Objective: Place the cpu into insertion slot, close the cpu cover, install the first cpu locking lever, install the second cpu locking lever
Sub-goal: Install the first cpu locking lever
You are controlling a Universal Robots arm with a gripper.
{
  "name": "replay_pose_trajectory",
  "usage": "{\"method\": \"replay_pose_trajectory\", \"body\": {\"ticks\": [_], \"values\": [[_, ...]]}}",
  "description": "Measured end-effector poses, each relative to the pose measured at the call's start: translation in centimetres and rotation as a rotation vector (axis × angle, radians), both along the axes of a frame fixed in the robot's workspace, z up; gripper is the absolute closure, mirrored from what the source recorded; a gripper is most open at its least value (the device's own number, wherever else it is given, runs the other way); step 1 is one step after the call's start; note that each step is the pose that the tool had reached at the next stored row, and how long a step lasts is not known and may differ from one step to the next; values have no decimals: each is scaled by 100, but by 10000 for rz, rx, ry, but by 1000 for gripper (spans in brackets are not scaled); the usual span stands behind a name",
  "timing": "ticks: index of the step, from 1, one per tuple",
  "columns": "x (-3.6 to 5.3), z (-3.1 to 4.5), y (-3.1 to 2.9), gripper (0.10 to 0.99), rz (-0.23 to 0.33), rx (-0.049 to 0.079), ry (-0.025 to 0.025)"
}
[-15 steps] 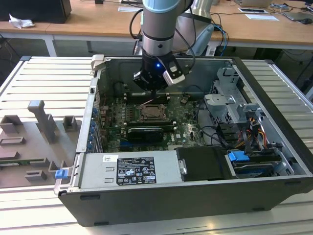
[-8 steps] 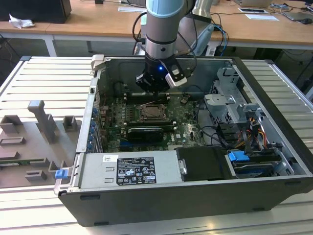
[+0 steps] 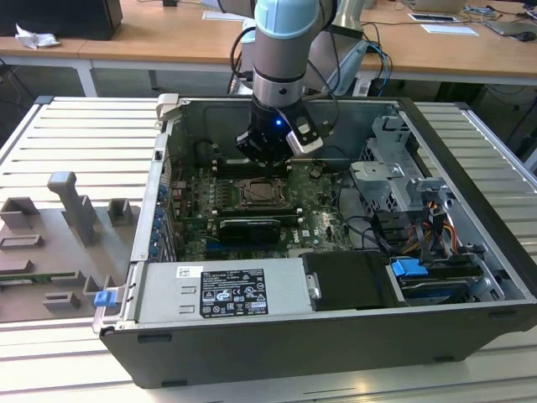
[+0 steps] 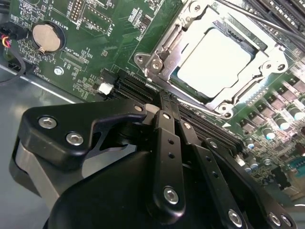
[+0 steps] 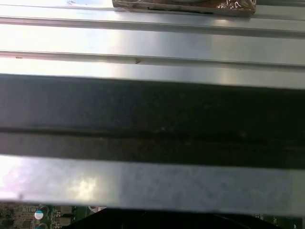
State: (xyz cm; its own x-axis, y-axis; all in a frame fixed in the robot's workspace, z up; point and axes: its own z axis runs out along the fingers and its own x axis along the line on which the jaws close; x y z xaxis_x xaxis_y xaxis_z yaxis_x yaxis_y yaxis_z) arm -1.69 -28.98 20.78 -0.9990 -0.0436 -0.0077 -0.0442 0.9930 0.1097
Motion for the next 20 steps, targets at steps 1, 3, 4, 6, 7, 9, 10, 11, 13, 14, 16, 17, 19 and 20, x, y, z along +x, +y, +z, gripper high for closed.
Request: {"method": "replay_pose_trajectory", "body": {"ticks": [1,3,4,6,7,9,10,11,13,14,16,17,19,20], "values": [[3,-6,0,980,0,-2,2],[9,-23,0,980,0,-27,8],[10,-29,0,980,-2,-40,9],[12,-31,0,980,-2,-62,11],[13,-32,0,980,-1,-73,10],[14,-34,0,980,2,-109,9],[14,-36,0,980,0,-127,9],[14,-40,0,980,0,-141,10],[15,-52,0,980,-1,-149,9],[15,-58,1,980,-2,-144,9],[18,-65,0,980,-1,-152,11],[21,-66,-1,980,0,-154,11],[22,-67,0,980,-2,-131,9],[23,-67,1,980,-1,-125,9]]}}
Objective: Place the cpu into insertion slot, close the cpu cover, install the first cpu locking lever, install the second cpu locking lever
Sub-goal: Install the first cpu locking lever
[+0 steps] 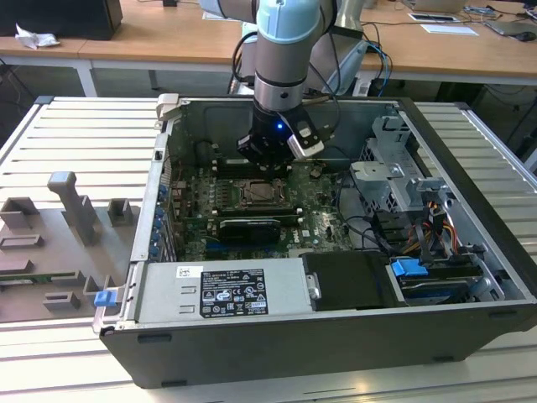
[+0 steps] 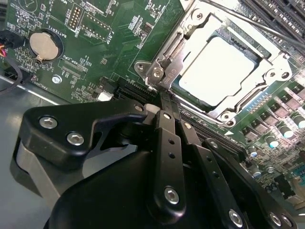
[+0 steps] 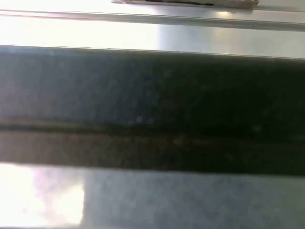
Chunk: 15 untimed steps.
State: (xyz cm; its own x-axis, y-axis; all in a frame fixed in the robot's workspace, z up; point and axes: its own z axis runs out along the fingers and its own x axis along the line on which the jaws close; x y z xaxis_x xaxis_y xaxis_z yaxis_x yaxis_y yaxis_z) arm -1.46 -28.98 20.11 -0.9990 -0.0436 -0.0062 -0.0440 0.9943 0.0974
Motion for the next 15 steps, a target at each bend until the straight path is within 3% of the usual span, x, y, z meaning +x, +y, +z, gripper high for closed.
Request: {"method": "replay_pose_trajectory", "body": {"ticks": [4,9,15], "values": [[0,29,0,980,1,7,-1],[0,117,0,980,1,6,0],[0,118,-36,980,1,43,1]]}}
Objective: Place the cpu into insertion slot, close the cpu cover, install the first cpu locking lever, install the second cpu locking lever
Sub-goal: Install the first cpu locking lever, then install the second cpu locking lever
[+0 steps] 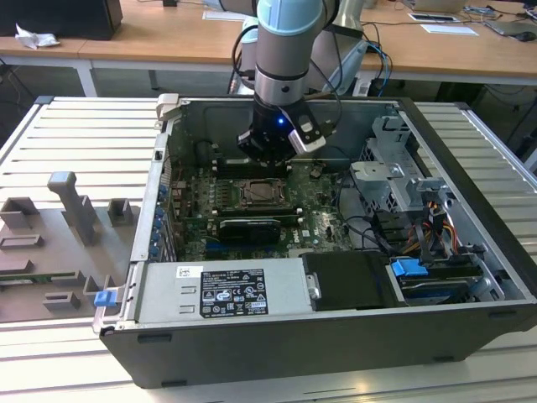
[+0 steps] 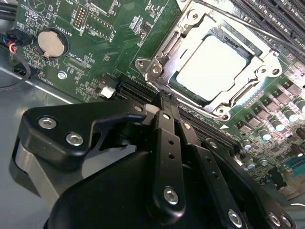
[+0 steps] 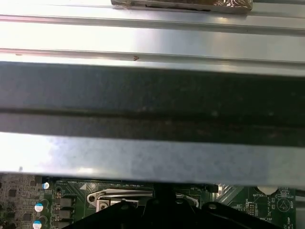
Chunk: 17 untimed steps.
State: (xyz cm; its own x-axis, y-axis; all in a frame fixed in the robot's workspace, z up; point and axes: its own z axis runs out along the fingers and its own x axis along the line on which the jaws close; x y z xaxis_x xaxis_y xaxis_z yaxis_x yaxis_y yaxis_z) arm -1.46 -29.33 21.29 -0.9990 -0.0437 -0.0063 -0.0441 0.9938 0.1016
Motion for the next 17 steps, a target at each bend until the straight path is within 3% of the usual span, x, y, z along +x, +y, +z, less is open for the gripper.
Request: {"method": "replay_pose_trajectory", "body": {"ticks": [17], "values": [[0,0,-49,980,0,1,-1]]}}
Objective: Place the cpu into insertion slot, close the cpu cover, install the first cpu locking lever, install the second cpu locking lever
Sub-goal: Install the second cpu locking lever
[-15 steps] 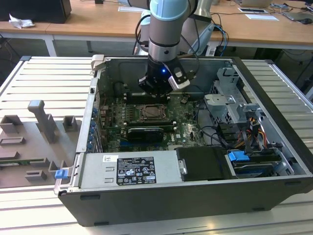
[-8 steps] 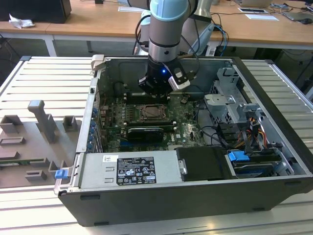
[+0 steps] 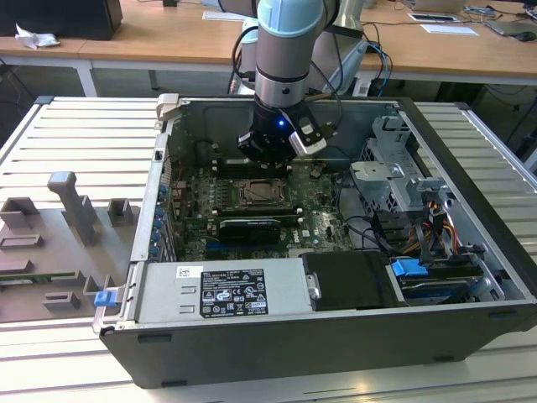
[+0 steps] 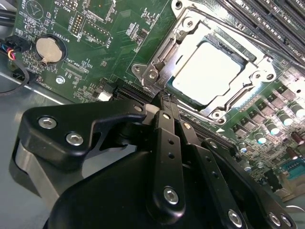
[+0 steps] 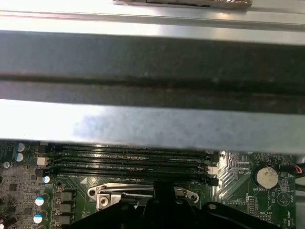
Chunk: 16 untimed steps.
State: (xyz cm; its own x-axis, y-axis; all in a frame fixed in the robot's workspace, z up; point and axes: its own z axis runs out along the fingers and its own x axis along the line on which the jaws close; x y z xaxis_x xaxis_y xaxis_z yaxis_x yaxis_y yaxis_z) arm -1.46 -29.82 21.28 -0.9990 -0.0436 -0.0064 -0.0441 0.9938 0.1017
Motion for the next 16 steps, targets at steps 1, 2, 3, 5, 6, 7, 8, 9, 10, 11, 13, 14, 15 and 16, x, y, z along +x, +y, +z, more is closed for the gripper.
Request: {"method": "replay_pose_trajectory", "body": {"ticks": [1,2,3,5,6,7,8,9,10,11,13,14,15,16], "values": [[0,0,-2,980,0,-1,0],[0,0,-6,980,0,-1,0],[0,1,-11,980,2,-3,1],[0,0,-24,980,0,-1,1],[0,0,-32,980,1,-1,1],[0,0,-40,980,1,0,1],[0,0,-50,980,0,0,0],[0,0,-60,980,1,0,0],[0,0,-63,980,-1,1,-1],[0,0,-63,980,-2,1,0],[0,1,-66,980,0,-2,1],[-1,6,-67,980,0,-4,2],[0,24,-66,980,0,-2,1],[0,44,-66,980,0,-1,0]]}}
